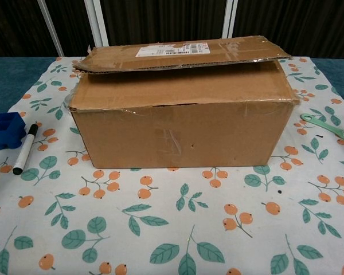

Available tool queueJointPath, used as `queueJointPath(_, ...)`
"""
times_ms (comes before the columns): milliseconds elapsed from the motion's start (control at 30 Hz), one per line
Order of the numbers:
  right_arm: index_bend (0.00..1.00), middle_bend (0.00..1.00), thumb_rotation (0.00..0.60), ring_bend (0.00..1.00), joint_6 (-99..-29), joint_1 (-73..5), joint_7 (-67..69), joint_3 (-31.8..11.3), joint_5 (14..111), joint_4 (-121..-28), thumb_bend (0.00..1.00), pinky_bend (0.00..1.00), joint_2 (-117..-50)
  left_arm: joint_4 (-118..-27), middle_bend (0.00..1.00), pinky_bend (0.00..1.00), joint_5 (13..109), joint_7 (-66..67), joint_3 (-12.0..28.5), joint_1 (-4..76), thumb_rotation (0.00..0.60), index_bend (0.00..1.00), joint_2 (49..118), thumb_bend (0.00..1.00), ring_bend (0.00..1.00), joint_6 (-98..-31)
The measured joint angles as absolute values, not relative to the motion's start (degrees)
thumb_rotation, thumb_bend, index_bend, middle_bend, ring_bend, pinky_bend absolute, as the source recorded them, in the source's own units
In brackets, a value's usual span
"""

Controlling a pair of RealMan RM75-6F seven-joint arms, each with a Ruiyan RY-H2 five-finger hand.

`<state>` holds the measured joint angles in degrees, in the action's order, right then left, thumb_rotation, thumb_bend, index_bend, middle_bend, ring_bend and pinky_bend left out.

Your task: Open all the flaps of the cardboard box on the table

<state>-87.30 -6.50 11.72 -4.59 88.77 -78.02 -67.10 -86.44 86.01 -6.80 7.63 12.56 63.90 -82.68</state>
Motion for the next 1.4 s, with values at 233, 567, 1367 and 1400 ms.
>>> queueJointPath(233, 0.00, 0.05, 0.600, 0.20, -87.05, -6.49, 11.44, -4.50, 88.62, -78.43, 0.28, 0.24, -66.88, -84.99, 0.01, 0.00, 92.90, -7.90, 8.96, 19.78, 0.600, 0.07, 67.04, 0.16, 0.00, -80.73)
queueJointPath(567, 0.00, 0.05, 0.600, 0.20, -86.84, -6.52, 11.19, -4.72, 88.14, -78.46, 0.28, 0.24, -66.93, -81.69, 0.01, 0.00, 95.41, -12.06, 9.57, 28.94, 0.600, 0.07, 73.59, 0.16, 0.00, -73.06)
queueJointPath(1367, 0.00, 0.06, 0.600, 0.20, -87.03, -6.41, 12.01, -5.18, 87.60, -78.50, 0.28, 0.24, -66.99, -72.20, 0.01, 0.00, 97.28, -12.19, 9.08, 36.34, 0.600, 0.08, 84.23, 0.16, 0.00, -73.74)
queueJointPath(1400, 0.00, 0.06, 0.600, 0.20, -86.96, -6.43, 12.06, -5.18, 87.58, -78.48, 0.28, 0.24, -67.00, -71.99, 0.01, 0.00, 97.28, -11.86, 9.05, 36.65, 0.600, 0.08, 84.41, 0.16, 0.00, -73.52)
